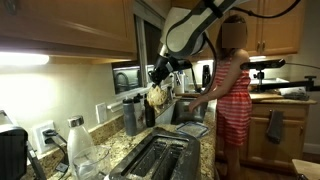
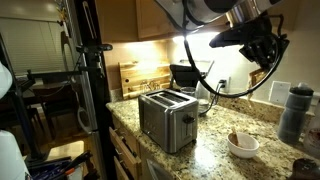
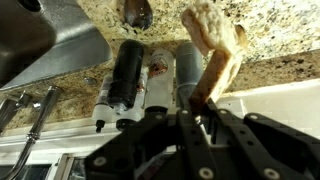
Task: Put the bread in the toaster
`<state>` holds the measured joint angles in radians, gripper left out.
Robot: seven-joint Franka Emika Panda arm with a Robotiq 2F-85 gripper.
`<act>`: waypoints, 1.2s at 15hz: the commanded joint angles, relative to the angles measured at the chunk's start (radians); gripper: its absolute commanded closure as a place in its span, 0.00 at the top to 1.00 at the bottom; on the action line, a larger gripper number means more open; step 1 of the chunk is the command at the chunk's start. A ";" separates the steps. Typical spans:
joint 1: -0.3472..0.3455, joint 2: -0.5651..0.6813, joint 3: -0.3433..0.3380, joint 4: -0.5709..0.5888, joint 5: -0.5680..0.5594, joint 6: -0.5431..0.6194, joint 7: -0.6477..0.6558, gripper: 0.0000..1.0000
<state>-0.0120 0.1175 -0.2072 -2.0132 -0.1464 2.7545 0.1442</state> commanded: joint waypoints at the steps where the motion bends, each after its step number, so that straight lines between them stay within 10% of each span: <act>1: -0.041 -0.141 0.065 -0.111 0.110 -0.064 -0.130 0.08; 18: 0.063 -0.322 0.090 -0.233 0.518 -0.235 -0.710 0.08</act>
<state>0.0193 -0.1508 -0.1093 -2.1997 0.2922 2.5556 -0.4587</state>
